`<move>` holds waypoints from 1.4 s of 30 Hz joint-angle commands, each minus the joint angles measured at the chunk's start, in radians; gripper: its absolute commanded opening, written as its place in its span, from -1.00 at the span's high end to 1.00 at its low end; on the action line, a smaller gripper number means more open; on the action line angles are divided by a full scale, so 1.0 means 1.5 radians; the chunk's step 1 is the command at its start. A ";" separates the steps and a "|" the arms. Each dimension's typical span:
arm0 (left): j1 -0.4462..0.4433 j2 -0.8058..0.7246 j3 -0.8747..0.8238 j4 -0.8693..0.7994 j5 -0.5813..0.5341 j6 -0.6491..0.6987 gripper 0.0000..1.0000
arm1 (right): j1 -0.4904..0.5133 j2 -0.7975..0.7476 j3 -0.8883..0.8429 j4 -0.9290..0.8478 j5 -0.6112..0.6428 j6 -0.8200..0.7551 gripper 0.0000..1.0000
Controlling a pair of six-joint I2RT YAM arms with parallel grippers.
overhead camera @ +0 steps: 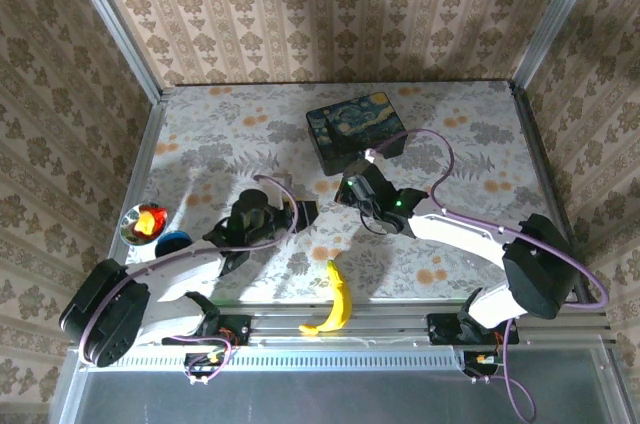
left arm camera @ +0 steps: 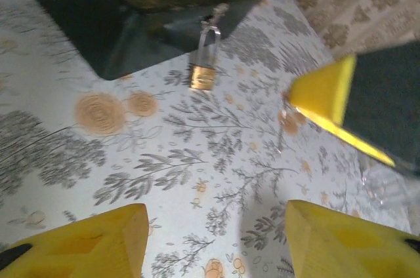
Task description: Unlock the padlock with the key
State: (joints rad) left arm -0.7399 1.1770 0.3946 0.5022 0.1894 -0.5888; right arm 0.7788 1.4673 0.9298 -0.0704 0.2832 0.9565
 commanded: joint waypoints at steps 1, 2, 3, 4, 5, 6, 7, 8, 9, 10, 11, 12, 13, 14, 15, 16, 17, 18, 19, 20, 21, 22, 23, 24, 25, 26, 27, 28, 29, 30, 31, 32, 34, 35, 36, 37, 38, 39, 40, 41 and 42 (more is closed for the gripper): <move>-0.038 0.029 0.002 0.086 -0.001 0.109 -0.10 | -0.005 -0.023 -0.012 -0.010 0.008 0.046 1.00; -0.049 0.043 0.006 0.100 -0.003 0.122 -0.09 | -0.005 -0.025 -0.011 -0.011 0.006 0.048 1.00; -0.056 0.058 0.011 0.115 -0.004 0.131 -0.08 | -0.004 -0.027 -0.011 -0.011 0.004 0.050 1.00; -0.061 0.071 0.016 0.125 -0.005 0.134 -0.06 | -0.005 -0.027 -0.012 -0.010 0.002 0.051 1.00; -0.064 0.086 0.022 0.139 -0.006 0.133 -0.05 | -0.005 -0.028 -0.011 -0.009 0.000 0.052 1.00; -0.064 0.103 0.027 0.155 -0.004 0.130 -0.03 | -0.004 -0.028 -0.011 -0.009 -0.003 0.053 1.00; -0.064 0.116 0.030 0.171 -0.002 0.129 -0.02 | -0.004 -0.028 -0.011 -0.009 -0.005 0.055 1.00; -0.064 0.130 0.033 0.189 -0.001 0.128 -0.01 | -0.005 -0.028 -0.012 -0.008 -0.006 0.056 1.00; -0.064 0.143 0.035 0.207 0.000 0.128 0.00 | -0.005 -0.029 -0.013 -0.006 -0.008 0.058 1.00; -0.064 0.153 0.037 0.221 0.000 0.129 0.01 | -0.004 -0.029 -0.014 -0.004 -0.009 0.058 1.00; -0.065 0.164 0.040 0.235 0.001 0.130 0.03 | -0.004 -0.029 -0.015 -0.004 -0.011 0.060 1.00; -0.064 0.174 0.044 0.245 0.003 0.130 0.05 | -0.005 -0.030 -0.016 -0.002 -0.012 0.061 1.00; -0.063 0.181 0.049 0.251 0.007 0.130 0.06 | -0.005 -0.030 -0.018 -0.001 -0.013 0.062 1.00; -0.064 0.190 0.054 0.256 0.014 0.130 0.08 | -0.005 -0.029 -0.018 -0.001 -0.015 0.063 1.00; -0.064 0.195 0.060 0.258 0.022 0.131 0.09 | -0.005 -0.031 -0.018 -0.001 -0.016 0.063 1.00; -0.064 0.200 0.064 0.260 0.028 0.131 0.10 | -0.006 -0.031 -0.018 -0.001 -0.017 0.062 1.00; -0.063 0.206 0.070 0.259 0.033 0.131 0.11 | -0.005 -0.031 -0.018 0.000 -0.018 0.063 1.00; -0.063 0.210 0.074 0.255 0.034 0.130 0.12 | -0.006 -0.031 -0.018 -0.001 -0.019 0.062 1.00; -0.064 0.215 0.077 0.254 0.035 0.130 0.13 | -0.006 -0.031 -0.018 0.000 -0.019 0.063 1.00; -0.064 0.218 0.080 0.253 0.037 0.130 0.14 | -0.006 -0.032 -0.019 0.001 -0.019 0.063 1.00; -0.063 0.223 0.083 0.252 0.038 0.129 0.16 | -0.006 -0.033 -0.019 0.002 -0.020 0.062 1.00; -0.062 0.226 0.087 0.249 0.039 0.128 0.18 | -0.005 -0.032 -0.019 0.004 -0.022 0.063 1.00; -0.061 0.230 0.091 0.245 0.041 0.125 0.20 | -0.006 -0.032 -0.020 0.006 -0.025 0.062 1.00; -0.060 0.233 0.094 0.243 0.043 0.121 0.23 | -0.005 -0.031 -0.019 0.008 -0.028 0.063 1.00; -0.059 0.236 0.095 0.242 0.043 0.118 0.26 | -0.005 -0.032 -0.018 0.007 -0.029 0.063 1.00; -0.059 0.237 0.096 0.242 0.045 0.116 0.30 | -0.005 -0.030 -0.018 0.007 -0.032 0.061 1.00; -0.058 0.238 0.096 0.242 0.046 0.116 0.33 | -0.006 -0.030 -0.017 0.007 -0.034 0.062 1.00; -0.058 0.239 0.096 0.242 0.047 0.115 0.36 | -0.005 -0.031 -0.018 0.009 -0.037 0.063 1.00; -0.058 0.240 0.097 0.240 0.046 0.116 0.39 | -0.006 -0.032 -0.019 0.010 -0.041 0.064 1.00; -0.058 0.242 0.098 0.237 0.044 0.116 0.42 | -0.006 -0.032 -0.020 0.014 -0.044 0.065 1.00; -0.058 0.244 0.099 0.236 0.043 0.117 0.43 | -0.006 -0.033 -0.021 0.018 -0.048 0.067 1.00; -0.058 0.246 0.098 0.236 0.041 0.117 0.46 | -0.006 -0.033 -0.022 0.021 -0.051 0.068 1.00; -0.058 0.250 0.098 0.238 0.038 0.118 0.57 | -0.006 -0.036 -0.022 0.022 -0.056 0.068 1.00; -0.058 0.253 0.098 0.239 0.035 0.117 0.63 | -0.007 -0.038 -0.023 0.022 -0.058 0.070 1.00; -0.057 0.255 0.098 0.241 0.032 0.116 0.69 | -0.006 -0.039 -0.024 0.022 -0.059 0.070 1.00; -0.057 0.258 0.099 0.244 0.030 0.116 0.76 | -0.006 -0.042 -0.025 0.024 -0.062 0.071 1.00; -0.056 0.261 0.100 0.245 0.027 0.113 0.82 | -0.006 -0.044 -0.027 0.025 -0.065 0.073 1.00; -0.055 0.262 0.102 0.245 0.026 0.109 0.88 | -0.006 -0.046 -0.030 0.026 -0.068 0.075 1.00; -0.053 0.261 0.104 0.246 0.027 0.106 0.96 | -0.007 -0.046 -0.033 0.026 -0.070 0.075 1.00; -0.051 0.259 0.106 0.246 0.027 0.106 1.00 | -0.007 -0.046 -0.036 0.026 -0.072 0.076 1.00; -0.051 0.256 0.107 0.245 0.025 0.107 1.00 | -0.007 -0.046 -0.039 0.025 -0.074 0.076 1.00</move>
State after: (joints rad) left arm -0.8265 1.5620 0.5190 0.8455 0.2352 -0.4252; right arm 0.7731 1.4212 0.8917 -0.0483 0.1848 1.0512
